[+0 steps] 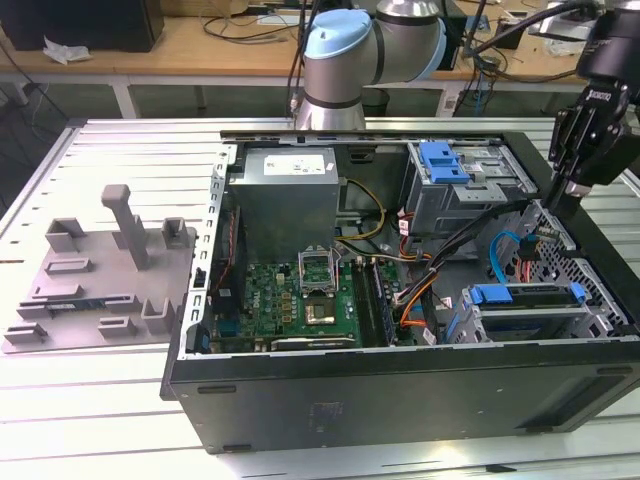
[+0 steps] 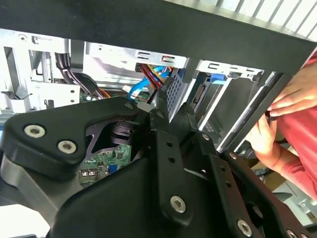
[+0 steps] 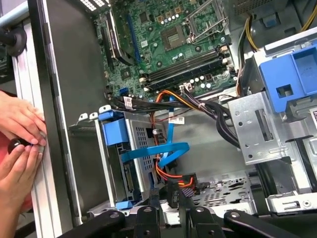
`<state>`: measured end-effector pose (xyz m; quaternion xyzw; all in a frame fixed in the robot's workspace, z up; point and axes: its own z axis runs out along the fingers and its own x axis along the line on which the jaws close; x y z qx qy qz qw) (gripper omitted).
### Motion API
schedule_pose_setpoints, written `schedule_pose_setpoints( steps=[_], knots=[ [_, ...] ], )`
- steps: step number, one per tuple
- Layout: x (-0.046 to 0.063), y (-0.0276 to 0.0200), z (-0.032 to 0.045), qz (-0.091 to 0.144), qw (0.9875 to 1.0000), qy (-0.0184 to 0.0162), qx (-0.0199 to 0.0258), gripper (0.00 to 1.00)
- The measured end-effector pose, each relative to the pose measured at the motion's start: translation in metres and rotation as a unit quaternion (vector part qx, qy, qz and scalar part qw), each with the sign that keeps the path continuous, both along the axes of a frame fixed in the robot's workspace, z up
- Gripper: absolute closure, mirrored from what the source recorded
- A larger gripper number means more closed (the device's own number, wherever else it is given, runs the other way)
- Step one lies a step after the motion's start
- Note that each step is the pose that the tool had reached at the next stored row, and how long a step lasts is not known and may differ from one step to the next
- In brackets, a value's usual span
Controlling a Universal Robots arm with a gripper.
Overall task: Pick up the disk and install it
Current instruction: 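Insert the first disk wire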
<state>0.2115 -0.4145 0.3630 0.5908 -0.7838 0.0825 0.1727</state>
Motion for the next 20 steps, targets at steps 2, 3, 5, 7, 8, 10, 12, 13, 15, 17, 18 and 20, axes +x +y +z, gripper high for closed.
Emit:
schedule_pose_setpoints(
  steps=[2,3,5,7,8,10,12,13,15,17,18,20],
  knots=[
    [0.000,0.0006,-0.0029,0.000,1.0000,0.0000,0.0000,0.70],
    [0.000,0.0010,-0.0042,0.000,1.0000,0.0000,0.0000,0.70],
    [0.000,0.0017,-0.0070,0.000,1.0000,0.0000,0.0000,0.70],
    [0.000,0.0020,-0.0100,0.000,1.0000,0.0000,0.0000,0.70],
    [0.000,0.0020,-0.0107,0.000,1.0000,0.0000,0.0000,0.70],
    [0.000,0.0020,-0.0132,0.000,1.0000,0.0000,0.0000,0.70],
    [0.000,0.0020,-0.0152,0.000,1.0000,0.0000,0.0000,0.70],
    [0.000,0.0020,-0.0159,0.000,1.0000,0.0000,0.0000,0.70],
    [0.000,0.0020,-0.0176,0.000,1.0000,0.0000,0.0000,0.70],
    [0.000,0.0011,-0.0199,0.000,1.0000,0.0000,0.0000,0.70],
    [0.000,0.0006,-0.0206,0.000,1.0000,0.0000,-0.0001,0.70],
    [0.000,-0.0009,-0.0215,0.000,1.0000,0.0000,0.0001,0.70]
  ],
)
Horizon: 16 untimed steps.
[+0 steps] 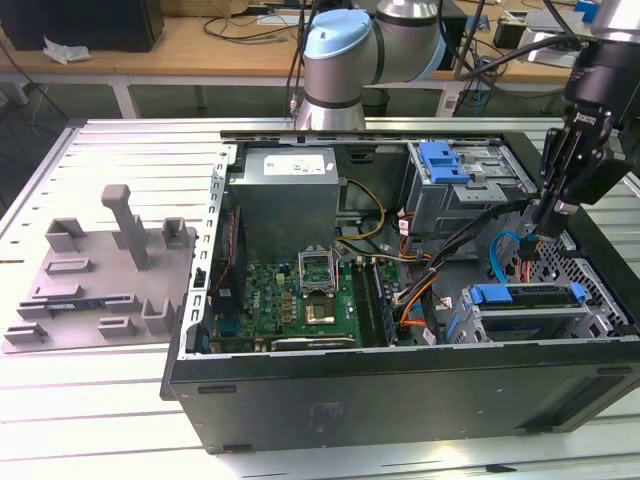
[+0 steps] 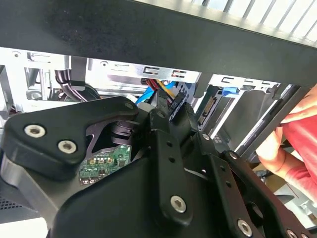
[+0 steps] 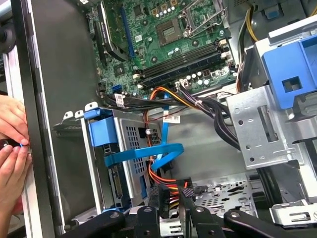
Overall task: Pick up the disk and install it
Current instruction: 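Insert the first disk wire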
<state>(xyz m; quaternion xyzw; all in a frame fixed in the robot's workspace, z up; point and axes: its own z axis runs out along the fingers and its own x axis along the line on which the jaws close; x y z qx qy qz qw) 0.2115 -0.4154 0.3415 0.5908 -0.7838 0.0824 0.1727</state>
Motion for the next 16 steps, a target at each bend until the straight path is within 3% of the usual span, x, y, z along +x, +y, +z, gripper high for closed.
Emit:
schedule_pose_setpoints(
  steps=[5,15,16],
  knots=[
    [0.0001,-0.0047,-0.0005,0.000,1.0000,0.0000,0.0017,0.70],
    [-0.0005,-0.0049,-0.0019,0.000,1.0000,0.0000,0.0017,0.72],
    [-0.0005,-0.0049,-0.0019,0.000,1.0000,0.0000,0.0017,0.83]
  ],
)
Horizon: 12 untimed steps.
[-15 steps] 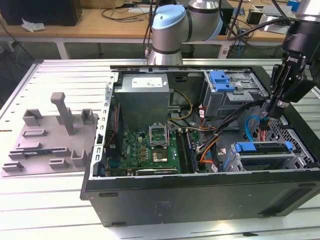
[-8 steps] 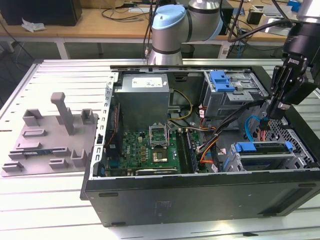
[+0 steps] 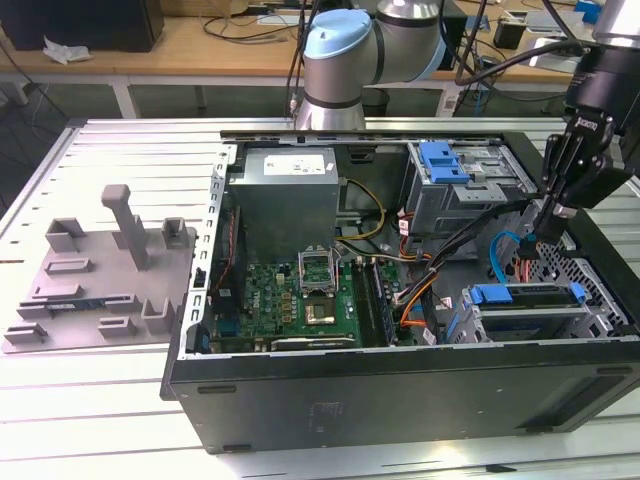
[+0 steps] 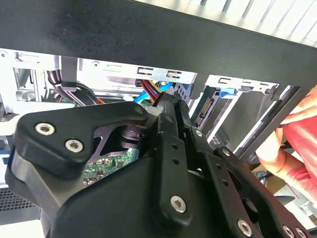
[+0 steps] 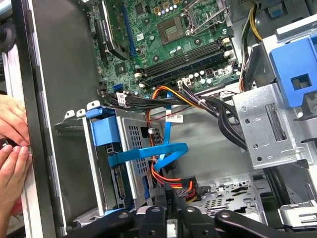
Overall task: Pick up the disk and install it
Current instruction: 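Insert the first disk wire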
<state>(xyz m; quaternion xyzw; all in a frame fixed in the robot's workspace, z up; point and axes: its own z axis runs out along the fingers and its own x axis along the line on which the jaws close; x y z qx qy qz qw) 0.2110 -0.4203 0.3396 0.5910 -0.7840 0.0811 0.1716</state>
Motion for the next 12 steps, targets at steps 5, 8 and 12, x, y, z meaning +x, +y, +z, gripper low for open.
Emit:
schedule_pose_setpoints(
  steps=[5,8,12],
  knots=[
    [-0.0003,0.0000,-0.0003,0.000,1.0000,0.0000,0.0002,0.83],
    [-0.0012,0.0000,-0.0001,0.000,1.0000,0.0000,0.0000,0.83],
    [-0.0031,-0.0001,0.0054,0.000,1.0000,-0.0004,0.0001,0.83]
  ],
)
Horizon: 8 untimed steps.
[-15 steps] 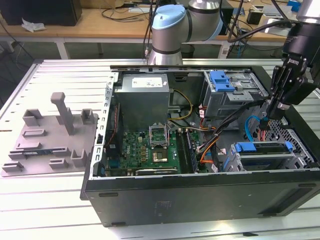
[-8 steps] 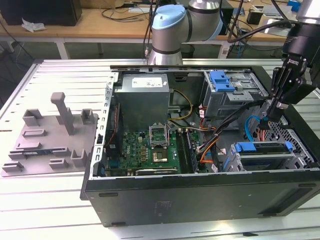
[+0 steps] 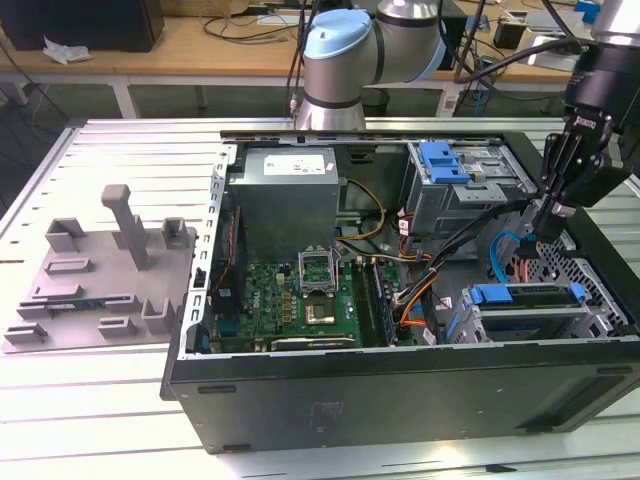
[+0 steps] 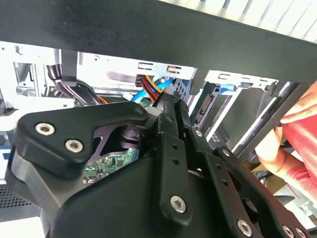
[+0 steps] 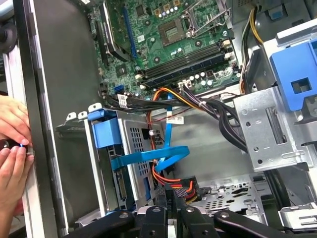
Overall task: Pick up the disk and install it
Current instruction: 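Insert the first disk wire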
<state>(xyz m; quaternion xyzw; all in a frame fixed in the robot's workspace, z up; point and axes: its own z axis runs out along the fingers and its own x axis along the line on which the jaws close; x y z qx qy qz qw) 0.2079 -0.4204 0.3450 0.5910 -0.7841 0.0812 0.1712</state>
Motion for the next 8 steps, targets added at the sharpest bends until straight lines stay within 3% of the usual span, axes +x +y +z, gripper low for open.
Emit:
schedule_pose_setpoints(
  steps=[5,8],
  knots=[
    [-0.003,-0.0010,0.0163,0.000,1.0000,-0.0061,0.0036,0.83],
    [-0.004,-0.0025,0.0169,0.000,0.9998,-0.0127,0.0157,0.83]
  ],
)
